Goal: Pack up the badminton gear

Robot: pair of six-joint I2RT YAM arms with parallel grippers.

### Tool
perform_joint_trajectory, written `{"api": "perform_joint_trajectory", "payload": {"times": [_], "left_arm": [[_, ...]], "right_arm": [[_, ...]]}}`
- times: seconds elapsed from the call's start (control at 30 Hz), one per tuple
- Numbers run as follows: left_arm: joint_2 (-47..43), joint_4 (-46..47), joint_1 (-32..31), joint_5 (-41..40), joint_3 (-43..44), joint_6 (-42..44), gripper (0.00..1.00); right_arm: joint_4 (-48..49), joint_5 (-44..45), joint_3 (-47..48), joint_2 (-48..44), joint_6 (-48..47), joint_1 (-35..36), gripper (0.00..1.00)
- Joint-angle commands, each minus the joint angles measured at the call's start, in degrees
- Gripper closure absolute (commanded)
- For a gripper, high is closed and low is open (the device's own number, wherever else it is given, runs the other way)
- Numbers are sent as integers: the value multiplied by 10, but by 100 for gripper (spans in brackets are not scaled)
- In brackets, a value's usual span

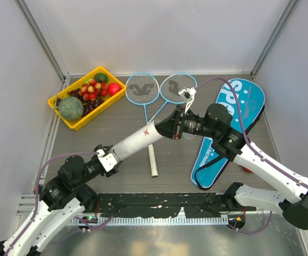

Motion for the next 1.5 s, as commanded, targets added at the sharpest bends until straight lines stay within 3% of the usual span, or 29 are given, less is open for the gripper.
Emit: {"api": "perform_joint_trajectory", "payload": {"times": [0.0,0.17,0.27,0.43,0.57,0.73,0.93,1.07,1.47], "left_arm": [[-10,68,-1,13,3,2,91],[-23,73,-2,3,-6,3,91],[-32,75,-1,-8,-15,-1,91],[-42,80,-1,-20,-23,-9,91],[-46,78,-1,-16,-24,-13,91],[-47,83,-1,-3,-24,-23,91],[-54,86,-1,6,-28,-32,91],[-61,86,-1,7,-31,-36,91],[-79,84,-1,2,-37,-35,90]], "right_arm": [[36,7,-14,-12,42,5,76],[5,40,-7,-44,49,3,53],[-80,90,19,-75,29,0,49],[-176,249,28,-130,-23,-8,41],[-250,437,20,-152,-63,-14,41],[-287,594,-34,-136,-25,-45,39],[-322,594,-69,-47,107,-118,39],[-367,581,-38,54,167,-142,47],[-317,518,-21,269,194,-175,57]]}}
